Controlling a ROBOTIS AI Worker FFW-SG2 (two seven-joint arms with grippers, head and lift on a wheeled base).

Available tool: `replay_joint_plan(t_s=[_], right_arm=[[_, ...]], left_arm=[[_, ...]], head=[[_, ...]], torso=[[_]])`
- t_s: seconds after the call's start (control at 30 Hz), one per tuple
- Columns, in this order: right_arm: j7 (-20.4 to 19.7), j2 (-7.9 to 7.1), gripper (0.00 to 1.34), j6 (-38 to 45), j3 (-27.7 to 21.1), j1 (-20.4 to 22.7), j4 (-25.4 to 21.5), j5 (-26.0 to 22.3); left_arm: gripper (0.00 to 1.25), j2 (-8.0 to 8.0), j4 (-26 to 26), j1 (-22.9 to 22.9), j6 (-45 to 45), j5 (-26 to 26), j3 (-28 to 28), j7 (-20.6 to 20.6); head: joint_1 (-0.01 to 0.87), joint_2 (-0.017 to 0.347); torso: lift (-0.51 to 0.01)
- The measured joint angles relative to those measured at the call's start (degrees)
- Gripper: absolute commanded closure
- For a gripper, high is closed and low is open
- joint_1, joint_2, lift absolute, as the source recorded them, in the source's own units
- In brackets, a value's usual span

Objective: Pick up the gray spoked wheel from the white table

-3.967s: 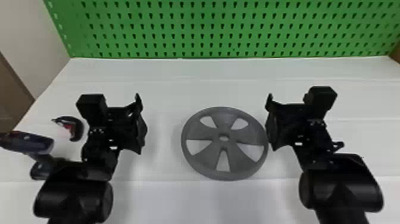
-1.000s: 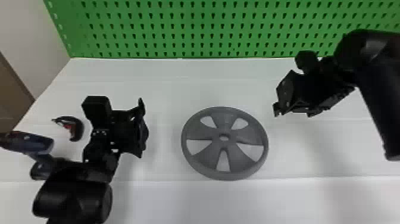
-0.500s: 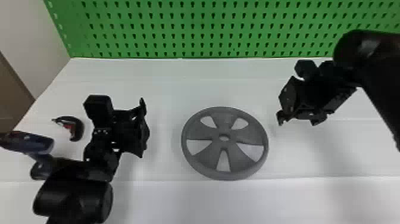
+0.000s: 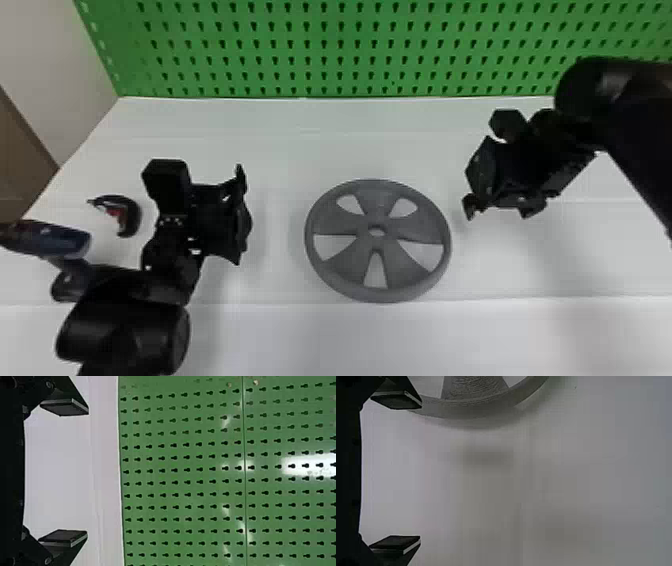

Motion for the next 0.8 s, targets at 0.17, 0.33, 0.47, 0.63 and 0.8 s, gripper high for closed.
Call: replay_joint_plan(t_s=[0.17,0.33,0.47,0.63,0.8], right_arm=[[0.0,0.08,0.11,0.2,1.3,-0.2,0.1,0.1],[0.0,0.22,0.11,0.3,2.4,-0.4,0.2,0.1],[0.0,0.6,0.11,0.2,2.8,-0.8,1.5,-0.1],[-1.5,1.75,0.11,-1.4,2.7,-2.0,5.3,-0.5],[-13.3,3.0,0.11,-4.1,2.4,-3.4,8.4,-6.8]], left_arm=[[0.18,0.0,0.0,0.0,0.0,0.0,0.0,0.0],[0.18,0.0,0.0,0.0,0.0,0.0,0.0,0.0],[0.18,0.0,0.0,0.0,0.1,-0.1,0.0,0.0],[0.18,0.0,0.0,-0.1,0.3,-0.1,0.0,0.0],[0.18,0.0,0.1,-0.2,0.6,-0.2,-0.2,0.0]], head=[[0.77,0.044],[0.77,0.044],[0.77,0.044],[0.77,0.044],[0.77,0.044]], torso=[[-0.098],[-0.098],[-0.098],[-0.098],[-0.098]])
